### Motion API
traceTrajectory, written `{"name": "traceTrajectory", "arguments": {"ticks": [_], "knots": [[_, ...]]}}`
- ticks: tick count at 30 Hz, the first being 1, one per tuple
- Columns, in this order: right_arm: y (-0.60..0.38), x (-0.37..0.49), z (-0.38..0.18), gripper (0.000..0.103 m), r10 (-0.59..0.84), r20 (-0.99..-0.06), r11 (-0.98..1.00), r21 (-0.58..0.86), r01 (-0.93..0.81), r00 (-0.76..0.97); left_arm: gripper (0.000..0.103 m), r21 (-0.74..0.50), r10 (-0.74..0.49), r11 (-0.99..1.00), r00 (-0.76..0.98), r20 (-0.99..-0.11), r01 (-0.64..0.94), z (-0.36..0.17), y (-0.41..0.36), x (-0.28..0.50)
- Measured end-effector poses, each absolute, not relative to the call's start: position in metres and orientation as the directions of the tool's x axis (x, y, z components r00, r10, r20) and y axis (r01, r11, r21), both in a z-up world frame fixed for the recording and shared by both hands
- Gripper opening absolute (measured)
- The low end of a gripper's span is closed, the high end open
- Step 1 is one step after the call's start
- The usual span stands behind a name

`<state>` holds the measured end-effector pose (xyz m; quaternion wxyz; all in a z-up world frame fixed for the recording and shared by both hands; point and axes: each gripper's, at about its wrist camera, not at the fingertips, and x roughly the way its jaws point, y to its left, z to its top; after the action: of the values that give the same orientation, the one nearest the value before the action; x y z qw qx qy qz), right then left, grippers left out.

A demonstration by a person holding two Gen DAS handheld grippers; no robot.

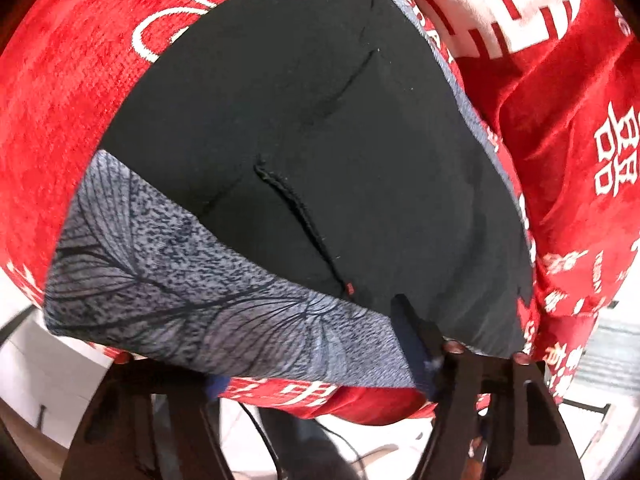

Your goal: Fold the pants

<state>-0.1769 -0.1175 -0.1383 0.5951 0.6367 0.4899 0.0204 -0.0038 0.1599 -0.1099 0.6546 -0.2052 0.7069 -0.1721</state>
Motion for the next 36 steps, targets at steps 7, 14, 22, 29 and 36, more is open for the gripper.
{"name": "traceTrajectory", "arguments": {"ticks": [7, 14, 22, 29, 36], "knots": [[-0.14, -0.2, -0.157, 0.034, 0.627, -0.511, 0.01, 0.76, 0.65, 0.588, 0.034, -0.461, -0.461, 0.887, -0.09, -0.883, -0.017, -0.11, 0.157, -0.006], [-0.163, -0.147, -0.102, 0.01, 0.632, -0.619, 0.295, 0.748, 0.594, 0.466, 0.034, -0.468, -0.468, 0.884, -0.019, -0.883, -0.01, -0.056, 0.145, 0.008], [-0.21, -0.028, -0.047, 0.01, 0.622, -0.651, 0.523, 0.759, 0.388, 0.434, 0.034, -0.465, -0.478, 0.877, 0.119, -0.87, 0.12, -0.015, 0.085, 0.09], [-0.232, 0.077, -0.088, 0.011, 0.599, -0.717, 0.607, 0.697, 0.383, 0.356, 0.074, -0.28, -0.31, 0.95, 0.278, -0.909, 0.141, -0.035, 0.045, 0.172], [-0.24, 0.104, -0.146, 0.036, 0.597, -0.746, 0.56, 0.651, 0.513, 0.295, 0.08, -0.161, -0.17, 0.985, 0.3, -0.939, 0.056, -0.043, 0.052, 0.2]]}}
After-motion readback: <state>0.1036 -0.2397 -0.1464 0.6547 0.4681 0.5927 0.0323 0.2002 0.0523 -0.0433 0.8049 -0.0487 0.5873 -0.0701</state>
